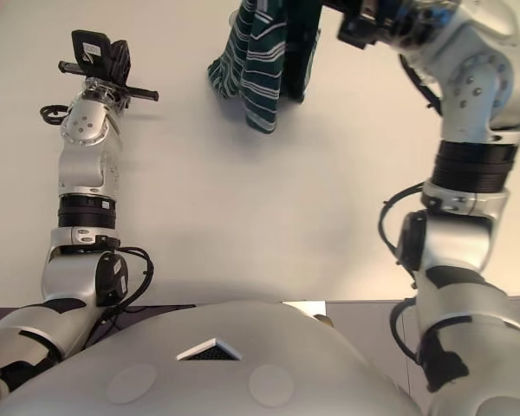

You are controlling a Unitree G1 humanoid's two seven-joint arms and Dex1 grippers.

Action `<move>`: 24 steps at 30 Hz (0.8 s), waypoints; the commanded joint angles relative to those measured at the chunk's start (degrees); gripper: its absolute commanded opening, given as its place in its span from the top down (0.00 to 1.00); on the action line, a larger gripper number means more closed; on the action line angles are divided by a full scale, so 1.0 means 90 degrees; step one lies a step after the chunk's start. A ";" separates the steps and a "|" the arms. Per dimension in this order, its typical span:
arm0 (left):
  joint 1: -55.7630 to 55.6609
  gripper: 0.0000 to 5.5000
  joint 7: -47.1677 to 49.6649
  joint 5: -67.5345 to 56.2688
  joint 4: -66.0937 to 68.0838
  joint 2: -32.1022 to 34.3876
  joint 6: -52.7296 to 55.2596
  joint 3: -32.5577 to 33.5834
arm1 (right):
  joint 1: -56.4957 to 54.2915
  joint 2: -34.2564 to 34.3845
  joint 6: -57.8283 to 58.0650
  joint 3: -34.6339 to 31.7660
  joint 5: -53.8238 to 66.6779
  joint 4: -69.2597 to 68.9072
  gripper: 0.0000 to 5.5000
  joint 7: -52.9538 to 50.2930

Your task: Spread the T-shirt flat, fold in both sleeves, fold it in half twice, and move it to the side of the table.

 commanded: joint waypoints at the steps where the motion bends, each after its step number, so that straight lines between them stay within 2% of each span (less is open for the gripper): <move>1: 0.0057 1.00 -0.0015 -0.0026 -0.0102 0.0132 0.0109 0.0063 | 0.0181 -0.1101 -0.0756 0.0255 -0.0864 0.1366 1.00 0.0691; 6: 0.0140 1.00 0.0050 -0.0011 -0.0191 0.0088 0.0151 0.0062 | -0.0191 -0.1693 -0.1591 0.0506 -0.1627 0.3117 1.00 0.1286; 9: 0.0156 1.00 0.0046 -0.0001 -0.0209 0.0082 0.0163 0.0048 | -0.0684 -0.1566 -0.2508 0.0832 -0.2569 0.4270 1.00 0.0484; 12: 0.0158 1.00 0.0047 0.0001 -0.0168 0.0077 0.0155 0.0047 | -0.1309 -0.0797 -0.3147 0.0902 -0.3083 0.5162 1.00 -0.0859; 19: -0.0009 1.00 0.0007 0.0029 0.0064 0.0007 0.0090 -0.0085 | -0.1771 0.2050 -0.4052 0.1680 -0.4189 0.6274 1.00 -0.3771; 22: -0.0096 1.00 -0.0042 0.0040 0.0159 0.0003 0.0049 -0.0144 | -0.1681 0.2683 -0.4345 0.2360 -0.4999 0.6784 1.00 -0.4465; 24: -0.0129 1.00 -0.0047 0.0032 0.0147 0.0018 0.0044 -0.0144 | -0.1532 0.2901 -0.4561 0.2814 -0.5486 0.6995 1.00 -0.4523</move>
